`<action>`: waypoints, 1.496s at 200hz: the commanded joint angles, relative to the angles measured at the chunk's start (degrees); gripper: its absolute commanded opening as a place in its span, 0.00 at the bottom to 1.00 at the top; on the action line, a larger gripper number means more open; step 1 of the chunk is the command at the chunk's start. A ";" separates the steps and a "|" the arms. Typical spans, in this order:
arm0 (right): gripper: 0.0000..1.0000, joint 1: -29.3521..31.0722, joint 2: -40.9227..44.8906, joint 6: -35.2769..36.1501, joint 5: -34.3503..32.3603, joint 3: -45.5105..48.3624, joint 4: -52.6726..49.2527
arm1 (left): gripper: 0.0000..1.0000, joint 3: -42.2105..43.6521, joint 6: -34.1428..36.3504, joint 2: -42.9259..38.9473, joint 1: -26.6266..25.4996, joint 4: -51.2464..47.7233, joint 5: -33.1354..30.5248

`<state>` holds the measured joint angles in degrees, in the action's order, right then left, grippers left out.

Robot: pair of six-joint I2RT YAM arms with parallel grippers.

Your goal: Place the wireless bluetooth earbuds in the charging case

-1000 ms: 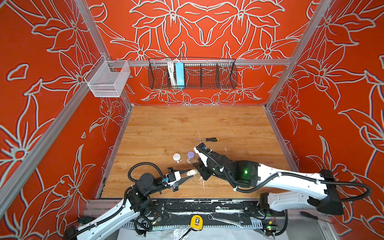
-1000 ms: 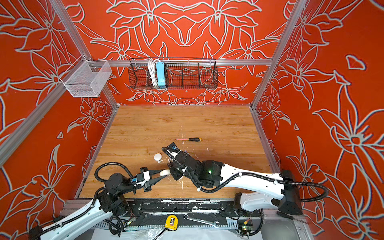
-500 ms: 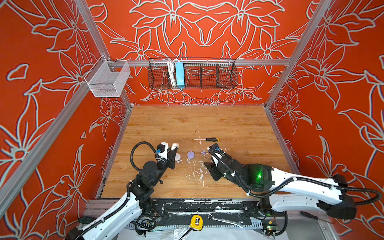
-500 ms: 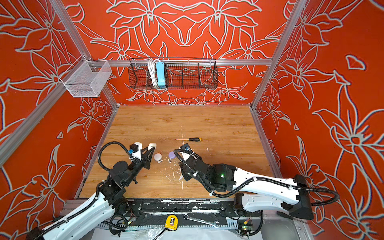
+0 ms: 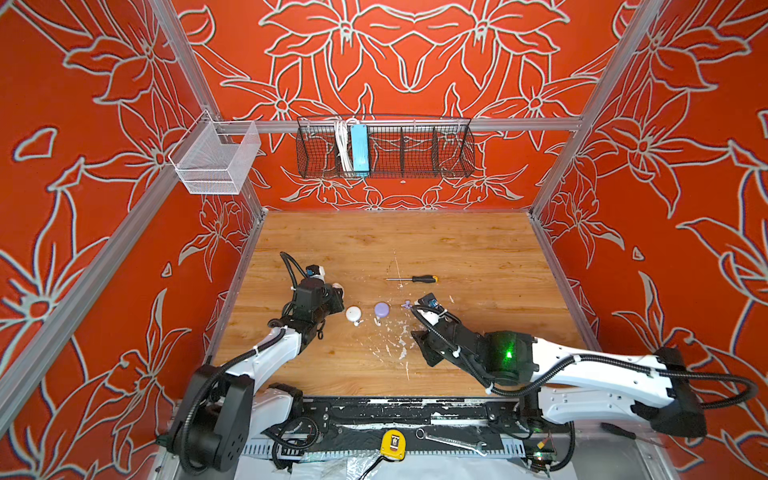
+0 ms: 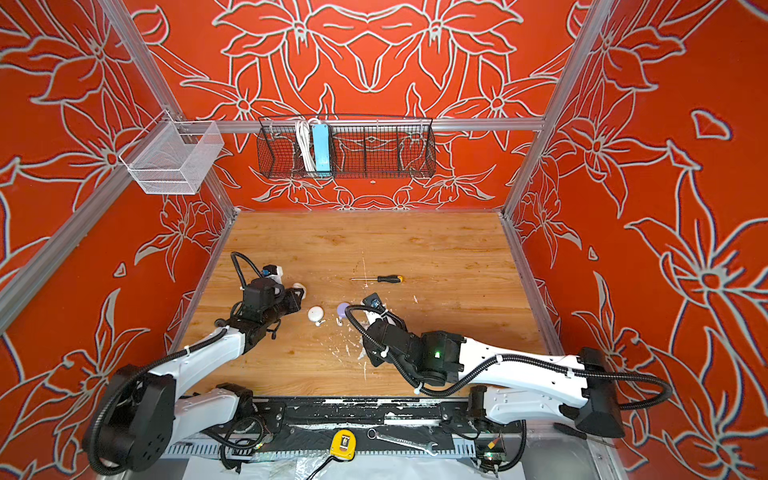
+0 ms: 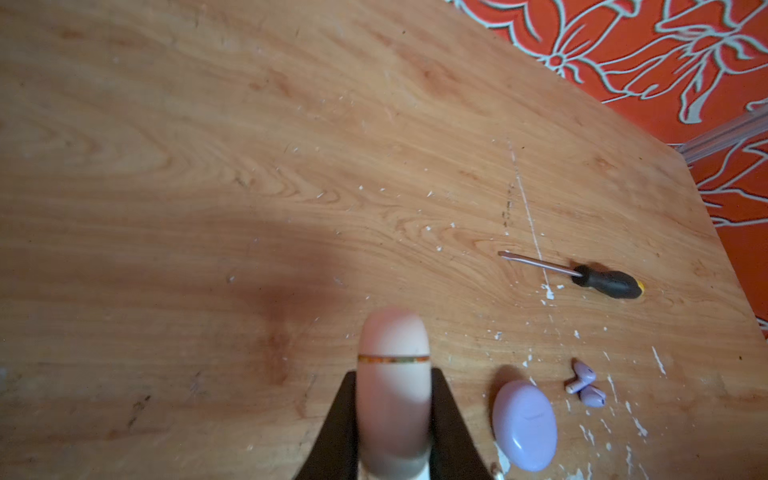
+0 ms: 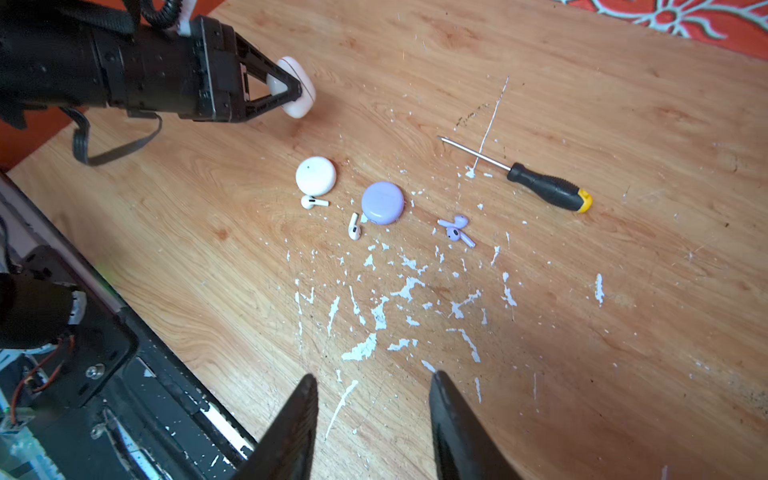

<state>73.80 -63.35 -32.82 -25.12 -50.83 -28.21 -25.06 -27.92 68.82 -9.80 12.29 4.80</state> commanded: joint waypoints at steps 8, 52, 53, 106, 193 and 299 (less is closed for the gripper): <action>0.47 -0.30 -1.14 -2.45 -1.89 1.01 0.38 | 0.00 -0.09 -6.19 1.94 2.09 3.80 3.42; 0.48 -0.41 -2.50 -2.09 -1.68 1.03 1.07 | 0.00 -1.22 -7.69 9.14 4.09 7.74 8.81; 0.48 -0.41 -2.53 -2.08 -1.68 1.10 1.15 | 0.00 -1.22 -7.72 9.23 4.09 7.87 8.86; 0.50 -0.50 -4.47 -2.14 -1.24 0.78 2.10 | 0.00 -2.26 -10.85 14.48 7.77 7.30 12.42; 0.56 -0.55 -7.76 -0.89 -0.19 -1.15 3.65 | 0.29 -3.86 -13.30 19.26 13.95 4.47 18.25; 0.84 -6.18 -29.78 13.78 6.91 -19.15 6.98 | 0.89 0.62 -12.22 -0.18 14.01 -2.87 7.15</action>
<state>69.52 -86.65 -23.99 -21.69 -65.01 -21.67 -24.69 -41.17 75.75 3.92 15.07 18.85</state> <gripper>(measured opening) 0.831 0.881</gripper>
